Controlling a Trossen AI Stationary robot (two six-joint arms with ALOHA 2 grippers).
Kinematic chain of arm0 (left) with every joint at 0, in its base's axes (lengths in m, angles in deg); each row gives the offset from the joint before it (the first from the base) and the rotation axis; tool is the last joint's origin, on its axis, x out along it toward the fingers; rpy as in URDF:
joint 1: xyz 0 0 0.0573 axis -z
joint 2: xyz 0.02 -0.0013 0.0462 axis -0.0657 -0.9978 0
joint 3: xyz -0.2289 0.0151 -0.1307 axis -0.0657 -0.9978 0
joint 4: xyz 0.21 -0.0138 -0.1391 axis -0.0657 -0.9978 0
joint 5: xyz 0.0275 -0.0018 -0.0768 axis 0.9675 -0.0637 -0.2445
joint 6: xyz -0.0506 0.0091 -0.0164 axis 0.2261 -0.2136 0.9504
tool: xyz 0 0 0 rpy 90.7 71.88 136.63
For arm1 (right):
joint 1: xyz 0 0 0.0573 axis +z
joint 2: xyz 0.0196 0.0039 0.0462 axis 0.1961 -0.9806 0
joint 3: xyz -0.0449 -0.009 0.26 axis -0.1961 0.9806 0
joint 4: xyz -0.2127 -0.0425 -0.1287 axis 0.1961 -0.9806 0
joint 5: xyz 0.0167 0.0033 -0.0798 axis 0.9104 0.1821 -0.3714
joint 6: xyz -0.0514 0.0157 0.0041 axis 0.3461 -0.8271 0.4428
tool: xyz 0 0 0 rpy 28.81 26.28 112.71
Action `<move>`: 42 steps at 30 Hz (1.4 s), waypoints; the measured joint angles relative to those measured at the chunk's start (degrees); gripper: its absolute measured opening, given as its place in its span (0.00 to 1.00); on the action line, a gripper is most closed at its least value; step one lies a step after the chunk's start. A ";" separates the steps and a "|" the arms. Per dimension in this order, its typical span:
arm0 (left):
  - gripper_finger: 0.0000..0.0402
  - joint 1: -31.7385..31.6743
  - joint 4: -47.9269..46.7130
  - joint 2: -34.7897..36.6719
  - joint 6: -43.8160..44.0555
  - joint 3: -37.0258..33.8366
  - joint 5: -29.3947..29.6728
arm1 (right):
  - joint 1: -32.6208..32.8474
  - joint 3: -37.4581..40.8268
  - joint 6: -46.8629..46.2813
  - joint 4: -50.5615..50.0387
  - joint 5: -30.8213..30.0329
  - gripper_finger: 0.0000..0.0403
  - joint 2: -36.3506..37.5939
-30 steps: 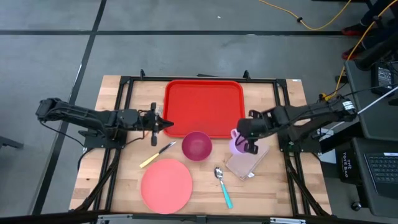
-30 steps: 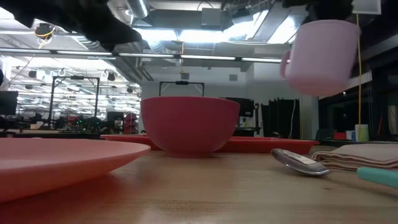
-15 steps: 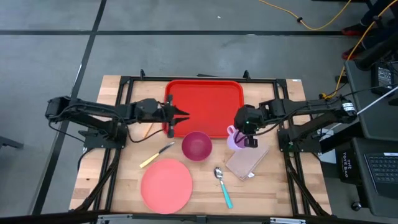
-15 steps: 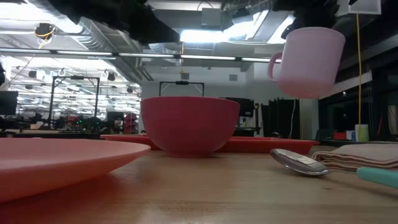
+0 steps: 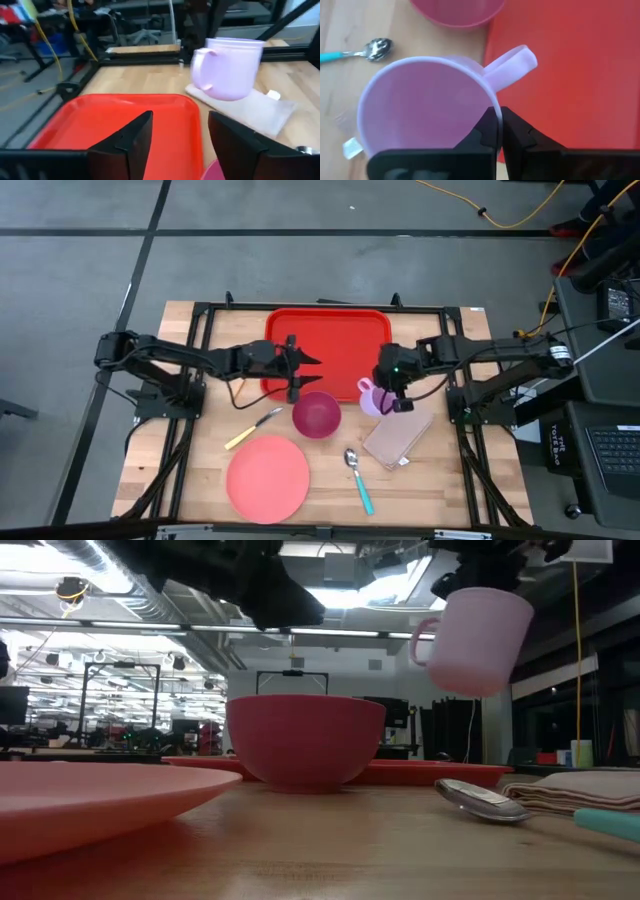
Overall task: Set up tray
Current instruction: Put the light purple mug on the red tray
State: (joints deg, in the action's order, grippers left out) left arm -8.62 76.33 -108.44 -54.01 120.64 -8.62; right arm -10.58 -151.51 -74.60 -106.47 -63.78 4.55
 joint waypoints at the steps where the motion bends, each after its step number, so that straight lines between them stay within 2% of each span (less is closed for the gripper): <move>1: 0.48 -0.10 0.02 -1.11 0.64 0.94 -1.19 | -0.43 -0.59 1.19 0.06 0.05 0.03 -0.43; 4: 0.50 -0.38 -0.04 -4.54 0.92 4.07 -4.10 | -1.45 -3.11 4.60 0.27 0.92 0.03 -2.63; 9: 0.50 -0.95 -1.80 -8.49 -1.97 8.90 -4.83 | -2.10 -8.17 9.21 -3.49 1.93 0.03 -7.17; 14: 0.49 -2.07 -3.32 -9.67 -3.77 10.60 -11.80 | -2.34 -11.54 12.02 -4.17 2.00 0.03 -9.55; 18: 0.49 -3.41 -3.64 -9.67 -2.32 10.60 -14.33 | -2.34 -13.04 13.37 -4.35 1.99 0.03 -10.75; 42: 0.48 -3.42 -7.21 -9.65 -0.83 10.60 -14.79 | -2.34 -20.95 23.83 -2.27 2.29 0.03 -18.33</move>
State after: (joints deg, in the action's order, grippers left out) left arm -12.04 69.12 -118.10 -54.84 131.24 -23.40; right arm -12.92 -172.45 -50.77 -108.73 -61.48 -13.78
